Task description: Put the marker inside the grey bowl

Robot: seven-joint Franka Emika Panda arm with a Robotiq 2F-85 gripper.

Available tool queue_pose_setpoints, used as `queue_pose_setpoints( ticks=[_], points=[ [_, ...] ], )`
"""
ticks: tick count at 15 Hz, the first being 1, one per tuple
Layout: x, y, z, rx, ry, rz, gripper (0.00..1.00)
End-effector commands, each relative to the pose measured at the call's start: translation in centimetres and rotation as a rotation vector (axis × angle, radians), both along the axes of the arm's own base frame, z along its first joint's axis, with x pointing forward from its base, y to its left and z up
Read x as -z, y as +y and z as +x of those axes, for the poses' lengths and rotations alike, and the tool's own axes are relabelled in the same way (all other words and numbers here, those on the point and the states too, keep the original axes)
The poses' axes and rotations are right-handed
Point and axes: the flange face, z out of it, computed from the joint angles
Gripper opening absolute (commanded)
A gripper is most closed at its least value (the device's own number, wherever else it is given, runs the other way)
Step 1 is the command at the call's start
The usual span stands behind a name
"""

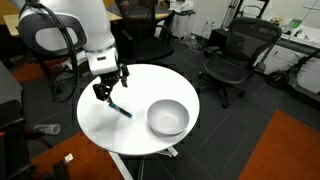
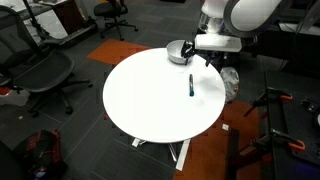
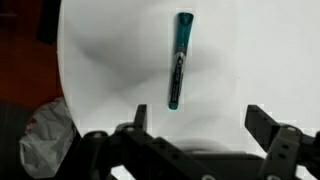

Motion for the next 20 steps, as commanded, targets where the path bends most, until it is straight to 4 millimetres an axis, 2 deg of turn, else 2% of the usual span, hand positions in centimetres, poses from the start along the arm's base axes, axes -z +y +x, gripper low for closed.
queue_pose_setpoints(
  ticks=[1, 6, 10, 20],
  points=[
    [1.9, 0.1, 0.3, 0.027, 0.035, 0.014, 1.0],
    [4.5, 0.5, 0.5, 0.04, 0.054, 0.024, 1.0],
    [6.3, 0.1, 1.4, 0.073, 0.049, 0.037, 1.0],
    [9.6, -0.6, 3.2, 0.103, 0.071, 0.032, 1.0]
  ],
)
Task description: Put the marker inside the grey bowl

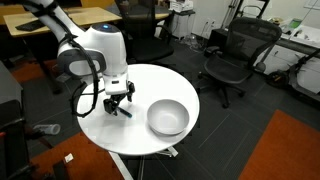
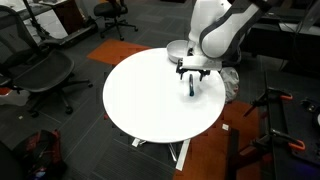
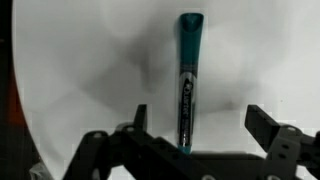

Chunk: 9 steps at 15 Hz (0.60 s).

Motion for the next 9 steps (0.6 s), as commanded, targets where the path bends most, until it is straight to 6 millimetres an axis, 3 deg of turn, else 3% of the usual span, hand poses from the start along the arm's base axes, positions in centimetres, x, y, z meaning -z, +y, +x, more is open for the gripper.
queue_pose_setpoints(
  ticks=[1, 2, 4, 9],
  points=[
    [0.77, -0.28, 0.82, 0.008, -0.016, -0.003, 1.0],
    [0.97, -0.27, 0.89, 0.009, -0.016, -0.005, 0.75],
    [1.25, -0.27, 1.02, 0.006, -0.014, -0.007, 0.66],
    [1.5, -0.27, 1.3, 0.005, -0.01, -0.006, 0.27]
  ],
)
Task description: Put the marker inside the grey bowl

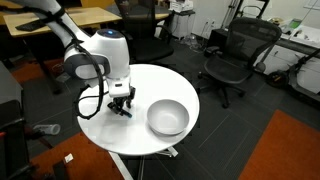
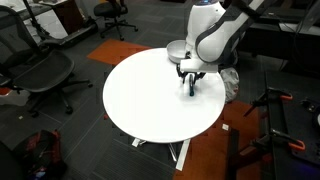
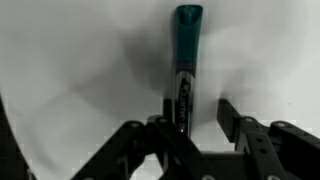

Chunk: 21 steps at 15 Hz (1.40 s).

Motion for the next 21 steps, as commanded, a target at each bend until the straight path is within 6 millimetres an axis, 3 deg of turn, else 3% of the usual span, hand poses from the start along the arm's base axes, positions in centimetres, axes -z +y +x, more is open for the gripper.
queue_pose_setpoints(
  ticks=[1, 3, 4, 9, 15, 18, 21],
  points=[
    [-0.1, -0.1, 0.6, 0.007, -0.022, 0.0, 0.19],
    [-0.5, -0.1, 0.6, 0.006, -0.018, 0.002, 0.04],
    [-0.8, -0.3, 0.6, 0.006, -0.019, -0.01, 0.01],
    [-4.7, -3.0, 1.0, 0.006, -0.043, -0.038, 0.05],
    [-11.9, -7.6, 2.7, 0.012, -0.11, -0.051, 0.05],
    [-15.1, -10.1, 4.6, 0.031, -0.147, -0.072, 0.05],
    [-16.7, -12.6, 6.4, 0.062, -0.153, -0.091, 0.05]
  ],
)
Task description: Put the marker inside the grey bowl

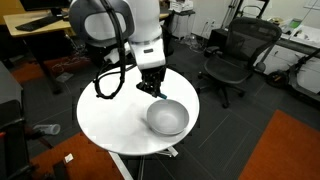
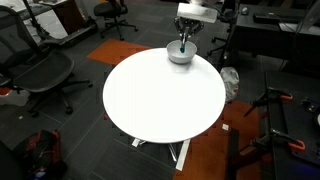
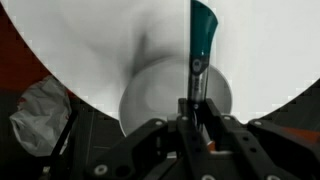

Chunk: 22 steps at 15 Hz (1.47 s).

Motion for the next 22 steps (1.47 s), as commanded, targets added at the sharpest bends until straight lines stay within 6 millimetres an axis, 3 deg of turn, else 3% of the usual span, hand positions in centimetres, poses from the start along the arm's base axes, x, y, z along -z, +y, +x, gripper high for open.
queue_pose_setpoints(
  ticks=[1, 4, 12, 13, 15, 21, 22],
  points=[
    [-1.8, -2.8, 2.0, 0.013, 0.017, -0.022, 0.05],
    [-0.9, -4.4, 3.2, 0.03, 0.04, -0.034, 0.05],
    [5.3, -6.4, 4.9, 0.056, 0.1, -0.036, 0.05],
    [5.6, -6.6, 5.0, 0.062, 0.105, -0.038, 0.44],
    [5.9, -7.0, 5.1, 0.067, 0.104, -0.039, 0.51],
    [5.2, -7.4, 5.2, 0.075, 0.089, -0.039, 0.97],
    [5.2, -7.4, 5.2, 0.075, 0.088, -0.038, 1.0]
  ],
)
